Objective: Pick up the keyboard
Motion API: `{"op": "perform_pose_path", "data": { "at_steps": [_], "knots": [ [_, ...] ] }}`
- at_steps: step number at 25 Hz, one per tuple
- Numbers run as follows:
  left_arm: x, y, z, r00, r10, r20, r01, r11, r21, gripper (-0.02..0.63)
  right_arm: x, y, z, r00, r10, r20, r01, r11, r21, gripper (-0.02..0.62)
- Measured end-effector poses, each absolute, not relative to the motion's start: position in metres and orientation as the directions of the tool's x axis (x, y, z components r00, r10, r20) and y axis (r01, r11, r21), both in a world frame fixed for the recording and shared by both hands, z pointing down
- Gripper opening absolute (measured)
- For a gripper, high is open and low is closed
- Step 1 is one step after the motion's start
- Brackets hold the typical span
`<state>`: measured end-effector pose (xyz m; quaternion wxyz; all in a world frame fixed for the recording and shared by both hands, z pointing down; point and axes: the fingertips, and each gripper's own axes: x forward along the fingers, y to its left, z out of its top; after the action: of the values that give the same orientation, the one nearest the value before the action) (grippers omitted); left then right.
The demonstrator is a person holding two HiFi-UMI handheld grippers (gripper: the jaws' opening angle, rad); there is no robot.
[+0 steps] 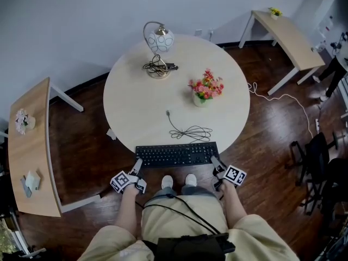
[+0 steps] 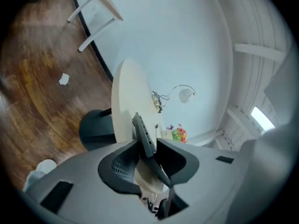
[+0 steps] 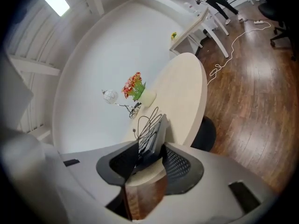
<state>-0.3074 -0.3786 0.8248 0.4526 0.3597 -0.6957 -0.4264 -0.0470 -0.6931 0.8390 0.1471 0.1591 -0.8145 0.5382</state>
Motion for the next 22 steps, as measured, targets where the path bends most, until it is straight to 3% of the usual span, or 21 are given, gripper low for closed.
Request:
{"op": "perform_pose_path", "data": {
  "at_steps": [3,7,9,13,22],
  "knots": [
    [-0.318,-0.383,0.805,-0.385,-0.890,0.245,-0.106,0.306,0.946,0.100,-0.057,-0.700,0.819,-0.926,-0.131,0.355,-0.377,0.368,-0.850,0.166],
    [-0.347,-0.397,0.765,-0.402,-0.906,0.132,-0.269,0.255,0.929,0.098,-0.080,-0.719,0.775,-0.953,-0.171,0.249,-0.297,0.387,-0.873,0.161],
    [-0.355,-0.408,0.743,-0.410,-0.908,0.086,-0.256,0.205,0.945,0.098,-0.093,-0.732,0.746,-0.964,-0.190,0.185,-0.249,0.408,-0.879,0.158],
    [-0.380,-0.433,0.683,-0.404,-0.914,-0.042,-0.329,0.103,0.939,0.098,-0.129,-0.755,0.663,-0.984,-0.176,-0.035,-0.058,0.496,-0.866,0.155],
    [-0.397,-0.458,0.545,-0.349,-0.880,-0.321,-0.503,-0.113,0.857,0.097,-0.144,-0.778,0.542,-0.960,-0.172,-0.221,0.073,0.608,-0.791,0.155]
  ]
}}
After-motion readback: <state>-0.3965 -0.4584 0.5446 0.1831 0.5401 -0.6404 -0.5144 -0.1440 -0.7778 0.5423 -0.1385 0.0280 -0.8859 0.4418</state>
